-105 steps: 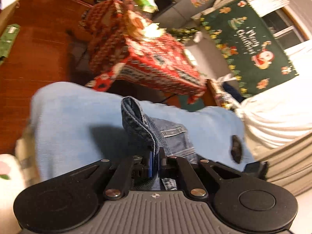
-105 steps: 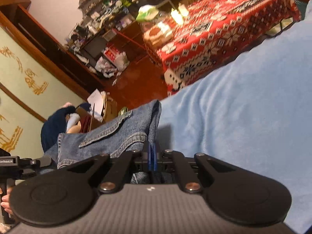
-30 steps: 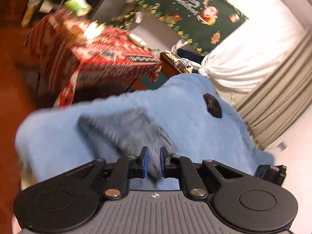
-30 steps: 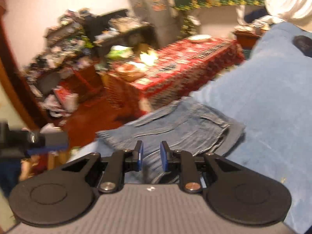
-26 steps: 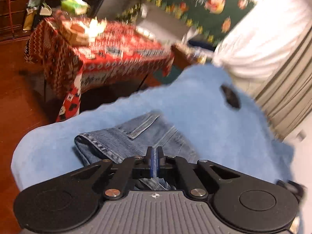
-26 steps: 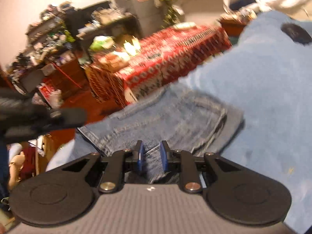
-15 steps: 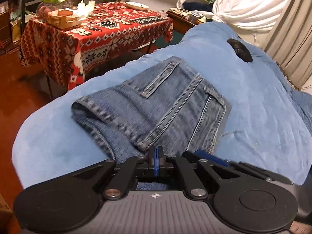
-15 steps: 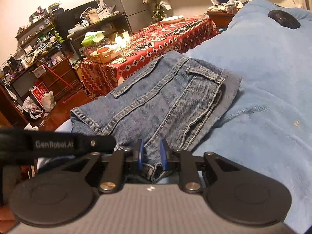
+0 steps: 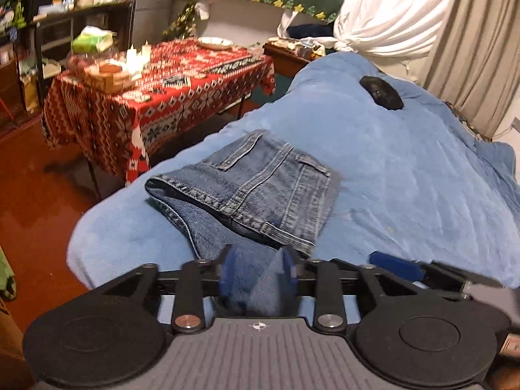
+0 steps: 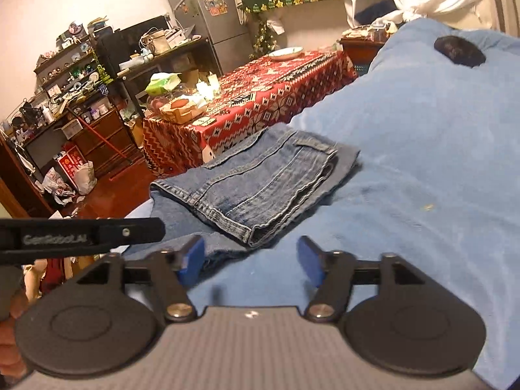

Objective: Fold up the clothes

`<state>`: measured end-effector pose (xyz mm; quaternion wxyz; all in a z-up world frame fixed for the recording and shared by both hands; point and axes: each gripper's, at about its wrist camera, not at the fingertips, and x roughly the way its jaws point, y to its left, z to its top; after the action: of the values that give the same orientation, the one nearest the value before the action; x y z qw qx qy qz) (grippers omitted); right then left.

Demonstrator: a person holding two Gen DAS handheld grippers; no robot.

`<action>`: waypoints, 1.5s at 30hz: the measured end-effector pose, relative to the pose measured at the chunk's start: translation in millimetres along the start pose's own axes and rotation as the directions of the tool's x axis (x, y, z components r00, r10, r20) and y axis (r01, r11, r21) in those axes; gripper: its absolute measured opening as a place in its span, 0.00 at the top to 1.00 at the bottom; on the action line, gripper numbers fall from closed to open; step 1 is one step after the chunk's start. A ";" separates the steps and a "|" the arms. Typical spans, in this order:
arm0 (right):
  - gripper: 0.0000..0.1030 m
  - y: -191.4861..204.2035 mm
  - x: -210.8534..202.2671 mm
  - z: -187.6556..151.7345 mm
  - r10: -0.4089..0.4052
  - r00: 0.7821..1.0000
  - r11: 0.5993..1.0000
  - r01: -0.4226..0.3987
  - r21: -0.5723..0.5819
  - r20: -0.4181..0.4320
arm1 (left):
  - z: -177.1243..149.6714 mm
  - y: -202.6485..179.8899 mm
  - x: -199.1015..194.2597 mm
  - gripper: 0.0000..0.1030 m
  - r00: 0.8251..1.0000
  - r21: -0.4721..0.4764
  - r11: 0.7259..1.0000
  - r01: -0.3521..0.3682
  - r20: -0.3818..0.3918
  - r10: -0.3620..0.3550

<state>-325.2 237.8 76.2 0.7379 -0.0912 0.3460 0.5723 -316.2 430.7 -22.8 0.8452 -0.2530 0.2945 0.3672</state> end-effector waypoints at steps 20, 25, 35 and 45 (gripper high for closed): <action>0.01 19.1 -147.9 -45.2 -0.166 0.985 0.983 0.161 -0.088 -0.055 | -70.4 -18.8 -97.0 0.30 0.993 0.071 0.991 -0.114 -0.014 0.115; 0.01 33.8 -176.8 -53.6 -0.230 0.973 0.958 0.222 -0.182 -0.026 | -78.1 -24.4 -124.8 0.18 0.991 0.087 0.988 -0.129 0.033 0.126; 0.01 36.6 -203.3 -43.5 -0.248 0.968 0.954 0.239 -0.180 -0.034 | -67.9 -20.4 -151.8 0.17 0.984 -0.001 0.986 -0.166 0.069 0.166; 0.01 40.6 -211.8 -33.7 -0.237 0.966 0.964 0.221 -0.145 -0.103 | -71.1 -43.2 -153.2 0.12 0.954 0.067 0.952 -0.298 0.044 0.296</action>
<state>-398.1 67.8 192.0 0.7695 -0.2133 0.3382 0.4980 -390.5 286.6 41.4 0.7938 -0.1688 0.3282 0.4834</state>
